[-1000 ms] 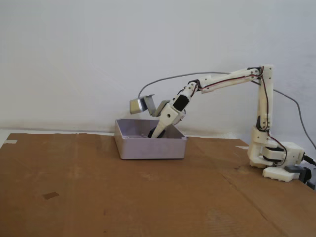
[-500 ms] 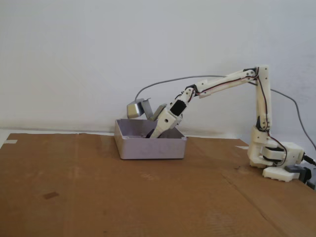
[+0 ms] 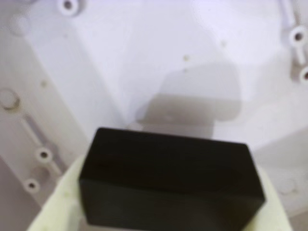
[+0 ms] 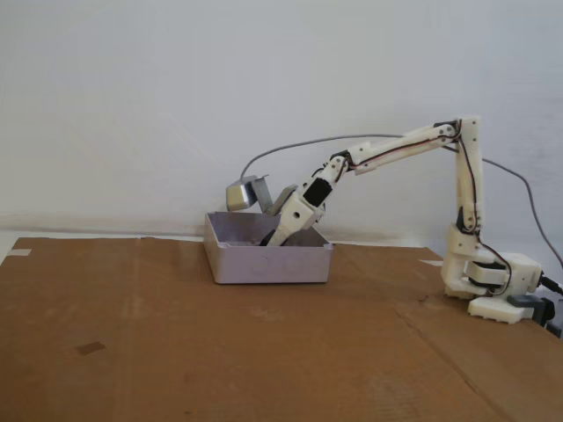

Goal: Grasp a block and put it in the box.

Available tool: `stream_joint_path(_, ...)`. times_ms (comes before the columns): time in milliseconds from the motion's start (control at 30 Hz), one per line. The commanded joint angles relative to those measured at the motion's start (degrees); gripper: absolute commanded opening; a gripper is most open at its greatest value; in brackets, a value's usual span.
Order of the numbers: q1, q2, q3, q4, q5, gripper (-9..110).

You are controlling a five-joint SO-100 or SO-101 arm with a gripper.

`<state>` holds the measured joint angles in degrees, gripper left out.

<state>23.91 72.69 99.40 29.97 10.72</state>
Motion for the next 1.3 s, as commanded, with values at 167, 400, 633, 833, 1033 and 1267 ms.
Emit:
stream_joint_path(167, -0.7, 0.7, -4.75, -2.64, -0.44, 0)
stream_joint_path(400, -0.7, -1.32, -7.47, -2.64, -0.44, 1)
stream_joint_path(633, -1.32, -1.76, -7.56, -2.64, -0.44, 20)
stream_joint_path(833, -1.58, -1.67, -7.56, -2.64, -0.53, 35)
stream_joint_path(1033, -1.58, -1.23, -7.56, -2.64, -0.53, 42)
stream_joint_path(1267, -1.41, -0.97, -7.56, -2.64, -3.69, 43)
